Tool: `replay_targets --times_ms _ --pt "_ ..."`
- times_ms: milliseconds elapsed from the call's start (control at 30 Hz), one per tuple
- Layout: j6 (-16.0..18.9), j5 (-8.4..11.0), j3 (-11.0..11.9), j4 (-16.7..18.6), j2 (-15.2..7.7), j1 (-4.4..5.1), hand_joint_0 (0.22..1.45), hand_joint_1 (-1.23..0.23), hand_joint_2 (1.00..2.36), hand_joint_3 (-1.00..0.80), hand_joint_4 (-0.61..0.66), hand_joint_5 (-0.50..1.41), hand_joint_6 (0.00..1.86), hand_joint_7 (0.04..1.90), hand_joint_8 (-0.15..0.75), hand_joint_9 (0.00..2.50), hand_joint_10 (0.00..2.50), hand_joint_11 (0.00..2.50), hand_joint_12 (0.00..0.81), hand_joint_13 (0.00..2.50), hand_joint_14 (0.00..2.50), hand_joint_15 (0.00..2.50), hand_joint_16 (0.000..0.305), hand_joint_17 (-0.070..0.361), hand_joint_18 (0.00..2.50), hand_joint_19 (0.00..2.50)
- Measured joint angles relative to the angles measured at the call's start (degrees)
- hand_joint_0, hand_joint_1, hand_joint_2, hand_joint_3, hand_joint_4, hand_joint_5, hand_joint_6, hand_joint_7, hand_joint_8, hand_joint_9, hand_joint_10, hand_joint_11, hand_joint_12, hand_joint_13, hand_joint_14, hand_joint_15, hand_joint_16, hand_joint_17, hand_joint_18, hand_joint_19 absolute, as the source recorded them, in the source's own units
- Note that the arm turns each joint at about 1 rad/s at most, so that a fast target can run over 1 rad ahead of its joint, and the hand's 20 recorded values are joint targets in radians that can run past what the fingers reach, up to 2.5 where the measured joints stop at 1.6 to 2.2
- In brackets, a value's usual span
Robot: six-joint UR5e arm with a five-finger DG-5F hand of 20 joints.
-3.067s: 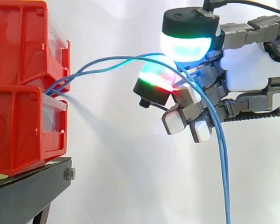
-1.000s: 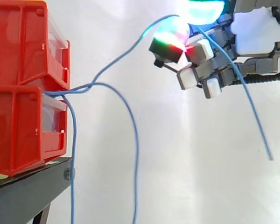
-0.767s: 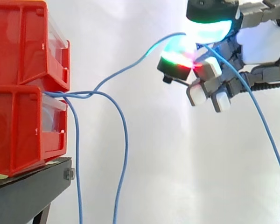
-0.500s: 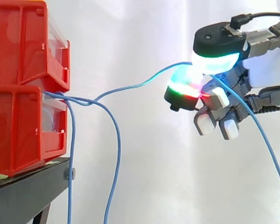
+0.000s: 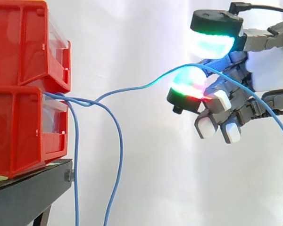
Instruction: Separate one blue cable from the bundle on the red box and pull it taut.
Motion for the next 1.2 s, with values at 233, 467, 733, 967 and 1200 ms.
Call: replay_targets --times_ms 233,467,733,967,1200 --pt "0.03 0.07 0.0 -0.02 -0.01 0.03 0.63 -0.54 1.01 -0.24 0.17 -0.07 0.51 1.3 0.333 1.03 0.02 0.83 0.36 0.88 0.01 0.47 0.042 0.094 0.92 0.58" --pt "0.04 0.08 0.01 -0.08 0.0 0.02 0.67 -0.63 1.01 -0.1 0.23 -0.1 0.5 1.15 0.337 1.01 0.01 0.79 0.36 0.9 0.01 0.46 0.043 0.097 0.95 0.56" --pt "0.05 0.08 0.01 -0.08 0.02 0.03 0.62 -0.69 1.01 -0.33 0.22 -0.11 0.5 1.15 0.307 0.97 0.02 0.81 0.34 0.87 0.01 0.48 0.038 0.086 0.91 0.59" --pt "0.26 0.0 0.01 -0.01 0.14 0.01 0.58 -0.36 1.0 -0.44 0.22 -0.1 0.5 1.11 0.325 1.02 0.02 0.78 0.361 0.91 0.02 0.48 0.042 0.093 0.94 0.58" --pt "0.27 0.45 0.01 -0.07 0.19 0.04 0.65 -0.52 1.02 -0.17 0.25 -0.12 0.5 1.01 0.335 1.03 0.01 0.76 0.375 0.94 0.01 0.47 0.044 0.098 0.97 0.54"
